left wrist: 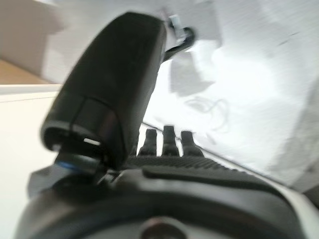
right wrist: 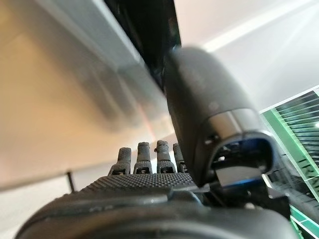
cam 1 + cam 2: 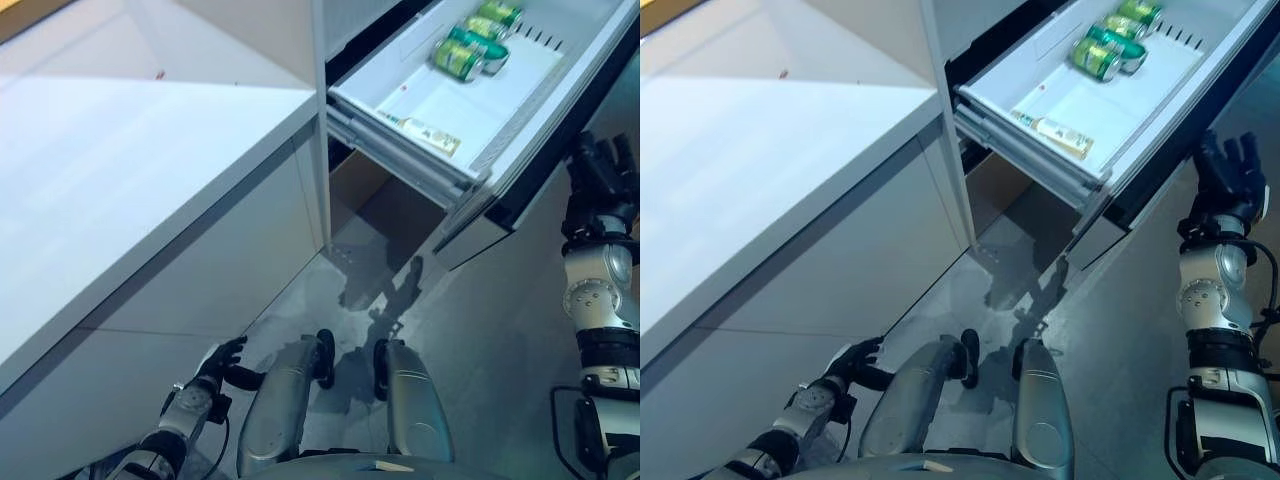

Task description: Put drinks into fridge and close the fridge

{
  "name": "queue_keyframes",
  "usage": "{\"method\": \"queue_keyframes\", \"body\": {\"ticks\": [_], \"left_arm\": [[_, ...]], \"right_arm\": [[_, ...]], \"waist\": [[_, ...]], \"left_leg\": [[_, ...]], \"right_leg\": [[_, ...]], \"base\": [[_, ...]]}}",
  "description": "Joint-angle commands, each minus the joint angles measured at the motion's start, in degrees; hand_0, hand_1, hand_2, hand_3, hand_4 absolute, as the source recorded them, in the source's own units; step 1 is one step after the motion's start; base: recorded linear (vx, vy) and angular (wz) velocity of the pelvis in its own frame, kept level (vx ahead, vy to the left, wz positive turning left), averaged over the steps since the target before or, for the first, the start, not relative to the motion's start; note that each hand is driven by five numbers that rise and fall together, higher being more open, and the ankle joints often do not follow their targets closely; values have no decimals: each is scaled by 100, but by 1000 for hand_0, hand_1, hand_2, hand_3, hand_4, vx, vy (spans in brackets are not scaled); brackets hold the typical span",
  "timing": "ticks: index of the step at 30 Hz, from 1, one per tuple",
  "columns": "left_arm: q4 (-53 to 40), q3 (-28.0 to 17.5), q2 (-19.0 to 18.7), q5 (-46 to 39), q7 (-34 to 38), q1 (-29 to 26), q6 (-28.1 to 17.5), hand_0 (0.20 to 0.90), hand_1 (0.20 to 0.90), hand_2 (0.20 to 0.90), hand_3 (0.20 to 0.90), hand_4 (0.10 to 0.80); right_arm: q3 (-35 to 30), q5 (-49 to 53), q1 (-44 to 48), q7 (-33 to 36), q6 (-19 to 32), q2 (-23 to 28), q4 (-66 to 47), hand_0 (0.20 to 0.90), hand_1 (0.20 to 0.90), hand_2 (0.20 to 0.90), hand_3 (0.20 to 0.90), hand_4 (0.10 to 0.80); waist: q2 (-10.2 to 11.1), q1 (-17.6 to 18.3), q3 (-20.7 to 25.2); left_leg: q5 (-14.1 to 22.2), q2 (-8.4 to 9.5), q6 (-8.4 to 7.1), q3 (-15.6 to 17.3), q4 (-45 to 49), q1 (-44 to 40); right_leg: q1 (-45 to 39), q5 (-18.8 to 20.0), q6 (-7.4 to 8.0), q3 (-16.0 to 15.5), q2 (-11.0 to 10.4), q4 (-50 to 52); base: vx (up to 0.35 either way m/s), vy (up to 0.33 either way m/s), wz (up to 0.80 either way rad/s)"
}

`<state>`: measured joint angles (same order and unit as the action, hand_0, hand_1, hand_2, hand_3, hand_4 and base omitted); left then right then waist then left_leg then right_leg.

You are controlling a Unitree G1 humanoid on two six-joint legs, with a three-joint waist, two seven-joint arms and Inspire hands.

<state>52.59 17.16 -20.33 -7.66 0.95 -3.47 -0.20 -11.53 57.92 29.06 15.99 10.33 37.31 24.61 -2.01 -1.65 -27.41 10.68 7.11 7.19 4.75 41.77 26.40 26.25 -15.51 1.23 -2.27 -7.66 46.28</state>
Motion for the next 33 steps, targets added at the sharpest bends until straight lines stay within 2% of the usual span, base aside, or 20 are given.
{"method": "queue_keyframes", "body": {"ticks": [1, 3, 11, 20, 29, 30, 31, 32, 33], "left_arm": [[-216, 76, 23, -260, 184, 269, -243, 900, 900, 900, 900, 800], [-185, 47, 40, -343, 201, 298, -282, 900, 900, 900, 900, 800], [-181, -56, 98, -476, 114, 359, -431, 900, 900, 900, 900, 800], [-251, 9, -1, -568, -26, 431, -606, 900, 900, 900, 900, 800], [-176, -135, -89, -481, -20, 527, -627, 900, 900, 900, 900, 800], [-159, -182, -120, -433, -43, 554, -627, 900, 900, 900, 900, 800], [-152, -189, -122, -429, -40, 564, -627, 900, 900, 900, 900, 800], [-143, -201, -135, -414, -39, 576, -633, 900, 900, 900, 900, 800], [-144, -226, -162, -386, -51, 586, -629, 900, 900, 900, 900, 800]], "right_arm": [[221, -169, 727, -429, 408, 355, -222, 900, 900, 900, 900, 800], [373, -184, 911, -508, 423, 352, -255, 900, 900, 900, 900, 800], [823, -440, 1406, -884, 426, 400, -396, 900, 900, 900, 900, 800], [1147, -585, 1943, -1039, 416, 431, -239, 900, 900, 900, 900, 800], [1283, -704, 2044, -1068, 372, 370, -155, 900, 900, 900, 900, 800], [1291, -723, 2043, -1055, 371, 332, -118, 900, 900, 900, 900, 800], [1298, -719, 2037, -1055, 368, 326, -114, 900, 900, 900, 900, 800], [1298, -706, 2033, -1063, 367, 329, -100, 900, 900, 900, 900, 800], [1290, -710, 2042, -1056, 369, 320, -76, 900, 900, 900, 900, 800]], "waist": [[-54, -305, 239], [-99, -362, 195], [-143, -592, 73], [-152, -942, 55], [-91, -1218, 137], [-92, -1283, 197], [-58, -1285, 217], [-42, -1304, 235], [-49, -1345, 263]], "left_leg": [[871, 266, 75, -286, 270, -204], [943, 317, 34, -372, 275, -177], [618, 357, -56, -538, -130, -204], [110, 258, -186, -841, -1086, -540], [-237, 181, -254, -1094, -1781, -869], [-464, 130, -260, -1143, -2022, -929], [-330, 141, -276, -1171, -2027, -1008], [-353, 128, -287, -1185, -2080, -1047], [-539, 83, -288, -1203, -2217, -1062]], "right_leg": [[-140, -9, -389, -461, 92, 4], [-88, -152, -374, -440, 132, 105], [-77, -167, -410, -606, 98, 120], [-435, -39, -289, -896, -51, -329], [-835, 101, -139, -1178, -200, -804], [-932, 283, -148, -1319, -215, -1039], [-1007, 159, -97, -1265, -207, -1043], [-1069, 183, -81, -1295, -212, -1123], [-1119, 351, -99, -1408, -229, -1272]], "base": [[-32, 51, 16], [27, 55, 17], [1, 40, -3], [19, 23, 30], [51, 15, 27], [70, -2, 32], [89, -2, 34], [69, -3, 37], [0, 12, 47]]}}
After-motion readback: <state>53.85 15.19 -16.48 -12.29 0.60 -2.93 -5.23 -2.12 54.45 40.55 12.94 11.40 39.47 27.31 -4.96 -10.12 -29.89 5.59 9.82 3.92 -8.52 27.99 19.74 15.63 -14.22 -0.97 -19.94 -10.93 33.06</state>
